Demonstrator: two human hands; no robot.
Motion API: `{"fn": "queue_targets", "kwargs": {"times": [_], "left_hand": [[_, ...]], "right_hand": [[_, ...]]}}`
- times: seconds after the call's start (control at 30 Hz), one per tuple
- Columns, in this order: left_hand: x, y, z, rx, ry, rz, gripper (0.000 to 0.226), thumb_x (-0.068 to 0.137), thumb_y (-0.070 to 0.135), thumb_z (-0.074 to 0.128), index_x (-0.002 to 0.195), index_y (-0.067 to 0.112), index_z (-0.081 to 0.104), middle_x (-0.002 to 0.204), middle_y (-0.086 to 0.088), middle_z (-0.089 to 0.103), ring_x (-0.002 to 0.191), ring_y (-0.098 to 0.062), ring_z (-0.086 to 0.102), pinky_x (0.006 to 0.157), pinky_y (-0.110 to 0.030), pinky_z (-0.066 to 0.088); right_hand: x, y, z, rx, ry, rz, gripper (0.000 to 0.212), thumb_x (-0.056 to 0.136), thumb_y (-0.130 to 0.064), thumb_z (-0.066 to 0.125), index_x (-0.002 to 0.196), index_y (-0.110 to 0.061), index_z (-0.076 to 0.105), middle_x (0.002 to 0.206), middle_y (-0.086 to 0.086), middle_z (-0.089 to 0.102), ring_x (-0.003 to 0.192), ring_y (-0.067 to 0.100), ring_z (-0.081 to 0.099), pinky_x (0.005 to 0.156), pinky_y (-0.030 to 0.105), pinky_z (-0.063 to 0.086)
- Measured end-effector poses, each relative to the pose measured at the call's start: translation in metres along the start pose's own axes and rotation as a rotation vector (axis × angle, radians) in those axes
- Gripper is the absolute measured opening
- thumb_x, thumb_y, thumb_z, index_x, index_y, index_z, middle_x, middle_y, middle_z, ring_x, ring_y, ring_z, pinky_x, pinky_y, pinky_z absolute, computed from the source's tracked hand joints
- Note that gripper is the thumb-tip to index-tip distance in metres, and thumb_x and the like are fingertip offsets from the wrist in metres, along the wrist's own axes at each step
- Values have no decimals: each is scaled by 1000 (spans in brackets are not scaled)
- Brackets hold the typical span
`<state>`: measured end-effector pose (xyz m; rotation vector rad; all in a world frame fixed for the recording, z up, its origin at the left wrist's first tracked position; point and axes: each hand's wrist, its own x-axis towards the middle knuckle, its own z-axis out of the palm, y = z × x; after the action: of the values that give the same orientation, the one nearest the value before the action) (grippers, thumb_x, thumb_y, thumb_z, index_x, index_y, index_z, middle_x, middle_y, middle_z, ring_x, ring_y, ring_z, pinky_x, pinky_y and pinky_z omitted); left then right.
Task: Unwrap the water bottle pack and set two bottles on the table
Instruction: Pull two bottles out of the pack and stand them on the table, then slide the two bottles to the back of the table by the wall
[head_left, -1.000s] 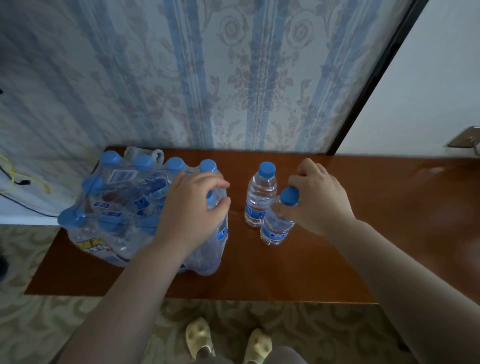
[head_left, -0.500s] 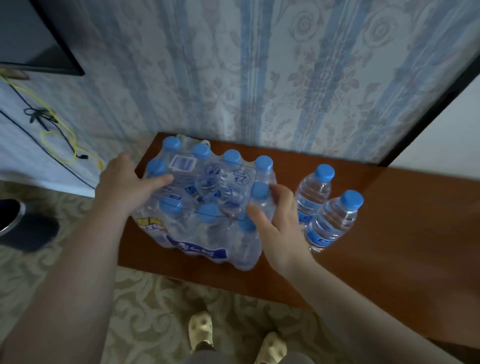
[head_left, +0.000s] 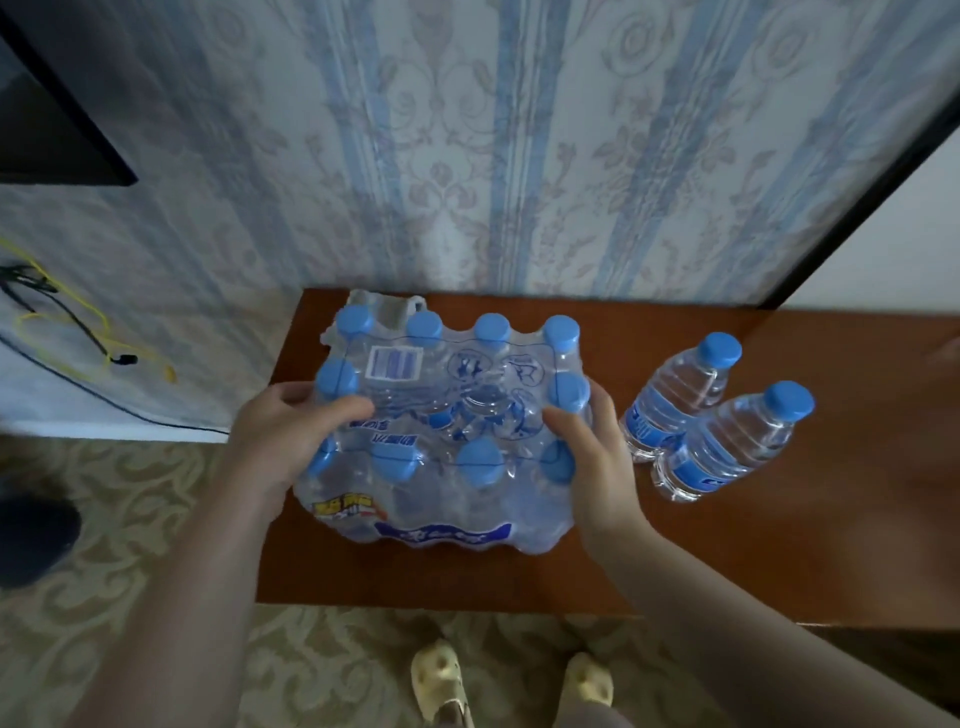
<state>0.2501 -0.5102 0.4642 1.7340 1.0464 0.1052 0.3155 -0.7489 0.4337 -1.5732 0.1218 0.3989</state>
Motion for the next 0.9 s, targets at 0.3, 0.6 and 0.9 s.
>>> {"fn": "queue_targets", "kwargs": {"times": [0.3,0.6,0.9], "left_hand": [[28,16,-45,106,58,-21,44,51,49,69,84,19,67,88,-6,66,80,-27,62,65,-43,47],[14,37,-18,627,192,350,64,77,47,58,134,22,43,136,-16,48,122,-40,46,95,-57,41],[-22,35,38,745,108,601,60,93,52,29,146,26,30,160,-2,21,148,-23,12,116,-58,10]], "right_hand": [[8,-19,75,-145,-35,-37,80,66,-62,51,140,-41,30,142,-6,45,126,19,45,102,50,40],[9,-21,82,-166,-52,-22,85,70,-60,52,146,-38,22,152,-8,27,135,17,32,105,46,34],[4,-21,73,-292,-68,-81,70,85,-59,46,147,-39,20,157,-9,22,143,12,20,113,49,27]]}}
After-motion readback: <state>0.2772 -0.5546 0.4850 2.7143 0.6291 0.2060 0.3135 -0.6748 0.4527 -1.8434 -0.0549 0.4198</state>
